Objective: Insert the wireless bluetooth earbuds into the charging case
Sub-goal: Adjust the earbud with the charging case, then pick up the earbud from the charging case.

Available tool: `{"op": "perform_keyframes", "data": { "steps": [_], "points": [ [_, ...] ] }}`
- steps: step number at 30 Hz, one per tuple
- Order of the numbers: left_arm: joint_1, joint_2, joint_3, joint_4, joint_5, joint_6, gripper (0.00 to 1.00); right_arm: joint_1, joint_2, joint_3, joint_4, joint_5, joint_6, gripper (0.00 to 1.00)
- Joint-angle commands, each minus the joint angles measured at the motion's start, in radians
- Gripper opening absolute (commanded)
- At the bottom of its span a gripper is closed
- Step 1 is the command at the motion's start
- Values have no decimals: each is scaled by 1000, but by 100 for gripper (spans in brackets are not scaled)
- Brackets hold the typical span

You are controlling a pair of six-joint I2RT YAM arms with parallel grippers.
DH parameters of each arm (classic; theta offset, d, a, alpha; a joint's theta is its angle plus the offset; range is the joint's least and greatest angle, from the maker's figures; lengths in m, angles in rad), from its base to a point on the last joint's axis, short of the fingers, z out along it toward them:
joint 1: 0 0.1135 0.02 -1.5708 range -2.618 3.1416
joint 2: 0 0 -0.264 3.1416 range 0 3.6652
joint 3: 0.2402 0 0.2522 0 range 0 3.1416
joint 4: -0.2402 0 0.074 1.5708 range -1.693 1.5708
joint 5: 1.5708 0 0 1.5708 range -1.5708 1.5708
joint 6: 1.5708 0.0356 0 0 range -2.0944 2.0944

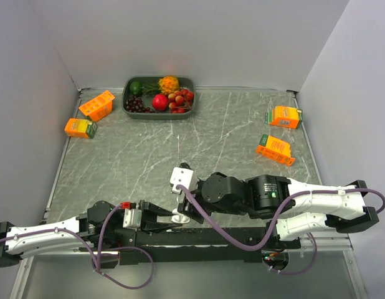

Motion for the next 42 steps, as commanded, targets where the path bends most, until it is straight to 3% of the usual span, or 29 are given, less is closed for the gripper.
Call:
{"op": "perform_keyframes", "data": {
  "steps": [1, 18, 26, 35, 42],
  "points": [
    [-2, -3, 47, 48, -9, 13, 1, 15, 15, 35, -33, 27, -13, 61],
    [-3, -15, 47, 27, -41, 11, 1, 47, -72, 23, 9, 35, -2, 60],
    [-2, -34, 48, 30, -104, 3, 1, 59, -72, 1, 15, -13, 21, 41],
    [-2, -14, 68, 27, -141, -46, 1, 59, -68, -19, 95, -1, 119, 39],
    [-2, -14, 68, 42, -169, -79, 1, 59, -51, -20, 125, 65, 225, 44]
  ]
}}
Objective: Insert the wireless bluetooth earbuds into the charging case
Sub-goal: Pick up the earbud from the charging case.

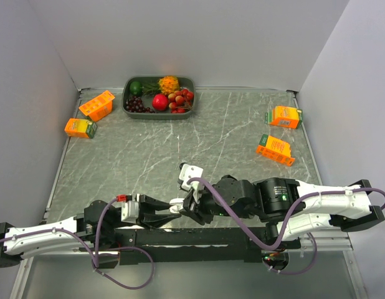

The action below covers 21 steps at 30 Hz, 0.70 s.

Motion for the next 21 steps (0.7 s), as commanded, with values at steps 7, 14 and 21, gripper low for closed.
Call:
{"op": "perform_keyframes", "data": {
  "steps": [7, 14, 21],
  "points": [
    [-2, -2, 43, 49, -61, -94, 1, 7, 4, 1, 79, 104, 163, 43],
    [-3, 1, 58, 33, -64, -114, 1, 6, 51, 45, 0, 105, 163, 44],
    [-2, -11, 62, 33, -78, -130, 1, 7, 73, 57, -36, 134, 178, 45]
  ]
}}
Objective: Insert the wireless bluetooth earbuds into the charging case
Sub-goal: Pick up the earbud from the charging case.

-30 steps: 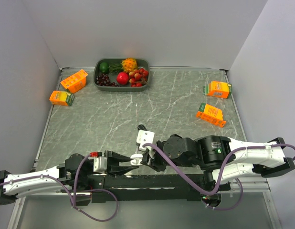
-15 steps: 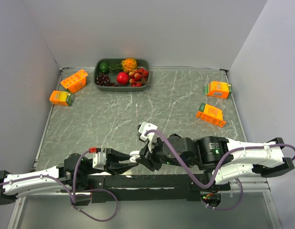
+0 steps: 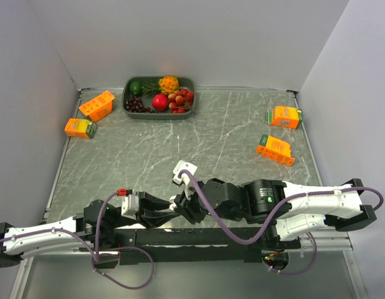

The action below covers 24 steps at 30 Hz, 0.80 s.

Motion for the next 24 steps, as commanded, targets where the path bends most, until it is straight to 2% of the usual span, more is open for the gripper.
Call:
{"op": "perform_keyframes", "data": {
  "steps": [1, 17, 24],
  "points": [
    [-3, -10, 50, 50, -25, -24, 1, 6, -6, 44, -34, 46, 31, 45],
    [-2, -10, 47, 56, -32, -17, 1, 6, -32, 12, -45, 78, 38, 48],
    [-3, -14, 51, 59, -22, -14, 1, 6, -22, 8, -44, 75, 26, 44]
  ]
}}
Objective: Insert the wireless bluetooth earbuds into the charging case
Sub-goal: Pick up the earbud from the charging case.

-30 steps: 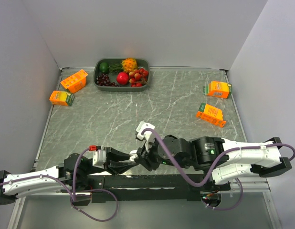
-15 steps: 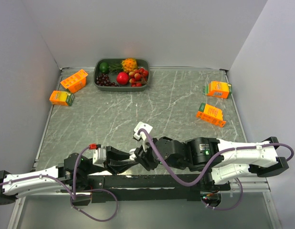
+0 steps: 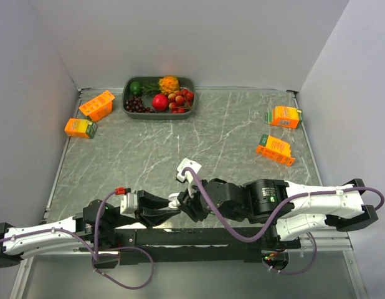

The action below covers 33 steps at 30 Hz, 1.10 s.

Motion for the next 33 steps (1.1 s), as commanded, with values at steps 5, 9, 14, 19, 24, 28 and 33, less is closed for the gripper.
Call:
{"op": "perform_keyframes", "data": {
  "steps": [5, 9, 14, 19, 24, 28, 33],
  "points": [
    [-2, -15, 49, 49, 6, -5, 1, 4, 8, 22, -32, 26, -4, 40],
    [-2, -19, 50, 51, 5, -7, 1, 4, 30, 32, -54, 30, -3, 40],
    [-3, -14, 50, 51, 9, -7, 1, 6, 36, 32, -49, 33, -4, 40],
    [-2, -14, 52, 54, 9, -8, 1, 4, 39, 36, -48, 41, -3, 26],
    [-2, -17, 50, 45, 3, -10, 1, 4, 31, 43, -54, 49, 0, 11],
    [-2, -17, 46, 40, -6, -10, 1, 4, 22, 55, -64, 67, 8, 0],
    [-2, -2, 50, 22, -17, -11, 1, 4, 11, 77, -72, 90, 9, 0]
  ]
}}
